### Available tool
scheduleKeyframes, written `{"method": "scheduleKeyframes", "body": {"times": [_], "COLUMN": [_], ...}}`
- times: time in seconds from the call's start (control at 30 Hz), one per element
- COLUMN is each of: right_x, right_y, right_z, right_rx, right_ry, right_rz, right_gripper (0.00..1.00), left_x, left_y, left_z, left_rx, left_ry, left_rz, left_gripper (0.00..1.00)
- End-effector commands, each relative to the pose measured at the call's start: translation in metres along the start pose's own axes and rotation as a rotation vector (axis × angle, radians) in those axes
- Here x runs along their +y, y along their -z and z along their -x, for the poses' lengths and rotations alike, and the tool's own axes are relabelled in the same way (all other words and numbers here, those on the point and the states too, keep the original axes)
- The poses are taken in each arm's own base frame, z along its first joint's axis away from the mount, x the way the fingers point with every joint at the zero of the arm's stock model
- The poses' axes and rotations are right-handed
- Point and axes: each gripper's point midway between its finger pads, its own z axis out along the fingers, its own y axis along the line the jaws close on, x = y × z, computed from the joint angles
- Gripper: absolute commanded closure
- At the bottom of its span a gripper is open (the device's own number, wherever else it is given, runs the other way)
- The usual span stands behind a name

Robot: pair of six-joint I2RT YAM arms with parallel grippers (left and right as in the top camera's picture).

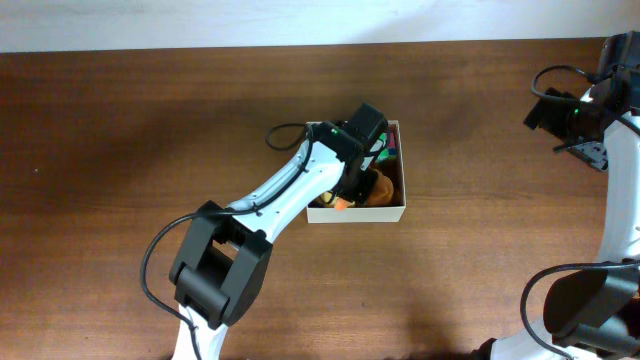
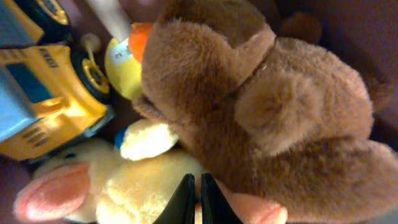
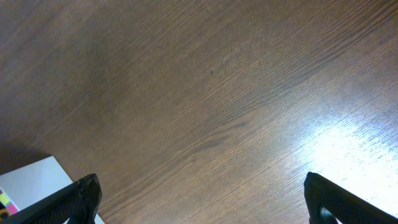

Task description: Pack container

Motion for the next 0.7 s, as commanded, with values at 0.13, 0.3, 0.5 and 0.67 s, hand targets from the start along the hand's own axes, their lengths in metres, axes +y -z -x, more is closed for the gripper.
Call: {"method": "scheduleKeyframes", "body": {"times": [0.13,0.3,0.5,0.67], "right_x": [0.0,0.0,0.0,0.0], "right_y": [0.0,0.0,0.0,0.0], "right_z": [-0.001,-0.001,-0.001,-0.001], "right_rx": [0.002,0.002,0.002,0.003], "right_ry": [-0.012,-0.012,-0.012,-0.012], "right_rz": [0.001,0.001,0.001,0.001], "right_gripper": [0.01,0.01,0.01,0.01], "left_x": [0.002,0.009,0.012,0.013], "left_y": [-0.016,-0.022,-0.026,-0.033], "left_z": [-0.007,0.001,0.008,0.009], "left_rx": [-0.002,-0.05,-0.083,-0.082], "left_ry": [0.007,0.007,0.005,0.005], "left_rz": [0.0,0.04,0.058,0.059], "left_gripper": [0.93,0.94,0.93,0.93]}}
